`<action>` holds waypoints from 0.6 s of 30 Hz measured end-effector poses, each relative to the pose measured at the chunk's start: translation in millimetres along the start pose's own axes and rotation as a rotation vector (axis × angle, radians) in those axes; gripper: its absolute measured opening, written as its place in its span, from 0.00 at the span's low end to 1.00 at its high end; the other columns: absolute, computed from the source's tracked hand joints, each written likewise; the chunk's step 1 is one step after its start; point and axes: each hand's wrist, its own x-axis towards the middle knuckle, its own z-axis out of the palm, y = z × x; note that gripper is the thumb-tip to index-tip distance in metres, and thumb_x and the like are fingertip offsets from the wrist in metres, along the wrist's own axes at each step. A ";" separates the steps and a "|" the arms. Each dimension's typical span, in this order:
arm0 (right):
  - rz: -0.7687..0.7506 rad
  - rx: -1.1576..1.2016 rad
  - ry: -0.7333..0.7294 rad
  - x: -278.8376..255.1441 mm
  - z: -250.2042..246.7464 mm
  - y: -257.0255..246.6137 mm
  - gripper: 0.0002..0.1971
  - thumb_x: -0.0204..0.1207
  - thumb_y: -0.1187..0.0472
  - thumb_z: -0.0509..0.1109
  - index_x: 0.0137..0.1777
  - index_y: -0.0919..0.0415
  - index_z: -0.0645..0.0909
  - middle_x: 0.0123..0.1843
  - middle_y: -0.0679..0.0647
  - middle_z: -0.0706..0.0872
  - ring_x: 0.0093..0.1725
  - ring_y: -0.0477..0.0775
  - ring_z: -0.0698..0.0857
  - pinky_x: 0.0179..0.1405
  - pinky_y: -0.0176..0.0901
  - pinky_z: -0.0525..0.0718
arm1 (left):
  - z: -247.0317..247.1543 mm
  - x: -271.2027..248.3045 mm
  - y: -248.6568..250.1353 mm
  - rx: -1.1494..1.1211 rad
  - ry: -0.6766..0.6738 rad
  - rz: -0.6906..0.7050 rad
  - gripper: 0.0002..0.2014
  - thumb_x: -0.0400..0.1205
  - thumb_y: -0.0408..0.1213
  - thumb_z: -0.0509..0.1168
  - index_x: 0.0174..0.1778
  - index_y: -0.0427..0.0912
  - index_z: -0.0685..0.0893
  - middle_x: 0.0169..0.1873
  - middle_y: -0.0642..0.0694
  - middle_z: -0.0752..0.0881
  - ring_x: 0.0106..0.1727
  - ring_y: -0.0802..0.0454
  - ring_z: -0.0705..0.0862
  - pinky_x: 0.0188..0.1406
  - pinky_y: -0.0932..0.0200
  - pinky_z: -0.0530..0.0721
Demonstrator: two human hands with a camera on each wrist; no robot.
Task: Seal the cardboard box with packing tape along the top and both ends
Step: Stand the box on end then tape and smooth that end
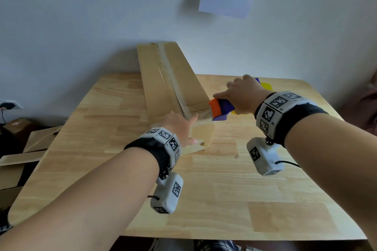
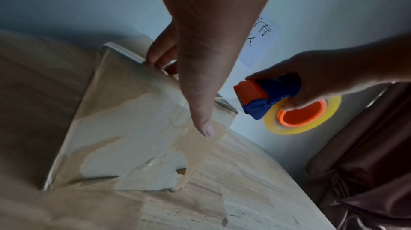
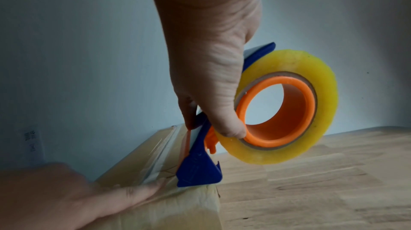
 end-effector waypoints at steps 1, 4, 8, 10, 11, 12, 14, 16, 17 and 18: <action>-0.010 -0.001 0.009 0.3 0.7 1.7 0.31 0.77 0.53 0.66 0.78 0.38 0.60 0.62 0.53 0.80 0.61 0.58 0.80 0.57 0.51 0.73 | -4.3 2.7 2.4 0.010 0.004 0.011 0.42 0.81 0.64 0.53 0.83 0.48 0.42 0.30 0.47 0.78 0.26 0.53 0.70 0.39 0.55 0.81; -0.036 0.010 0.022 2.6 6.4 6.2 0.32 0.77 0.53 0.66 0.79 0.37 0.59 0.63 0.53 0.80 0.62 0.58 0.79 0.58 0.52 0.73 | -11.3 11.0 7.1 0.028 -0.033 0.040 0.43 0.80 0.64 0.54 0.83 0.47 0.41 0.26 0.50 0.72 0.26 0.54 0.70 0.24 0.60 0.69; -0.072 0.051 0.035 7.5 16.0 13.3 0.34 0.76 0.52 0.66 0.80 0.37 0.56 0.63 0.53 0.80 0.61 0.58 0.79 0.58 0.50 0.73 | -4.1 26.6 -0.7 0.023 -0.024 0.045 0.40 0.81 0.64 0.52 0.83 0.48 0.47 0.64 0.39 0.79 0.66 0.43 0.77 0.59 0.50 0.80; -0.083 0.086 0.033 8.9 19.2 18.9 0.35 0.76 0.53 0.65 0.80 0.36 0.55 0.62 0.53 0.79 0.61 0.57 0.79 0.59 0.50 0.73 | 6.1 30.3 -3.4 -0.064 0.009 0.103 0.39 0.83 0.60 0.52 0.83 0.42 0.47 0.83 0.39 0.51 0.83 0.45 0.52 0.79 0.49 0.60; -0.085 0.108 0.031 9.4 21.1 22.1 0.35 0.75 0.53 0.65 0.80 0.36 0.54 0.62 0.53 0.79 0.60 0.57 0.79 0.58 0.50 0.74 | 12.4 30.0 -3.2 -0.137 0.019 0.123 0.39 0.84 0.59 0.51 0.83 0.40 0.45 0.83 0.42 0.45 0.84 0.47 0.47 0.81 0.51 0.54; -0.083 0.134 0.027 9.7 23.3 24.9 0.36 0.75 0.52 0.66 0.80 0.36 0.54 0.62 0.52 0.79 0.60 0.57 0.79 0.58 0.49 0.74 | 20.1 30.1 -2.5 -0.211 0.034 0.130 0.40 0.84 0.60 0.51 0.83 0.39 0.43 0.83 0.43 0.42 0.84 0.49 0.44 0.81 0.53 0.49; -0.073 0.203 0.009 8.6 28.7 28.5 0.38 0.73 0.51 0.67 0.80 0.35 0.53 0.61 0.52 0.79 0.58 0.56 0.79 0.57 0.48 0.75 | 35.1 30.4 0.6 -0.295 0.090 0.117 0.43 0.82 0.62 0.49 0.83 0.38 0.40 0.83 0.43 0.40 0.84 0.51 0.41 0.83 0.55 0.43; -0.062 0.290 -0.019 5.6 32.1 30.1 0.38 0.72 0.51 0.68 0.80 0.33 0.53 0.58 0.50 0.79 0.57 0.55 0.79 0.53 0.46 0.74 | 41.6 32.9 1.9 -0.355 0.118 0.084 0.45 0.81 0.65 0.49 0.82 0.38 0.38 0.83 0.44 0.40 0.84 0.52 0.41 0.83 0.55 0.42; -0.064 0.328 -0.025 3.8 31.8 30.7 0.38 0.72 0.50 0.68 0.80 0.33 0.54 0.57 0.49 0.80 0.56 0.54 0.79 0.50 0.45 0.74 | 41.8 34.8 1.6 -0.391 0.114 0.070 0.45 0.81 0.65 0.49 0.82 0.39 0.38 0.83 0.45 0.41 0.84 0.53 0.41 0.83 0.55 0.42; -0.068 0.354 -0.025 2.2 29.9 31.1 0.38 0.72 0.51 0.68 0.79 0.32 0.55 0.56 0.48 0.80 0.56 0.54 0.79 0.49 0.44 0.74 | 40.6 36.3 1.1 -0.418 0.110 0.063 0.46 0.80 0.66 0.49 0.82 0.39 0.38 0.83 0.45 0.40 0.84 0.53 0.41 0.82 0.55 0.41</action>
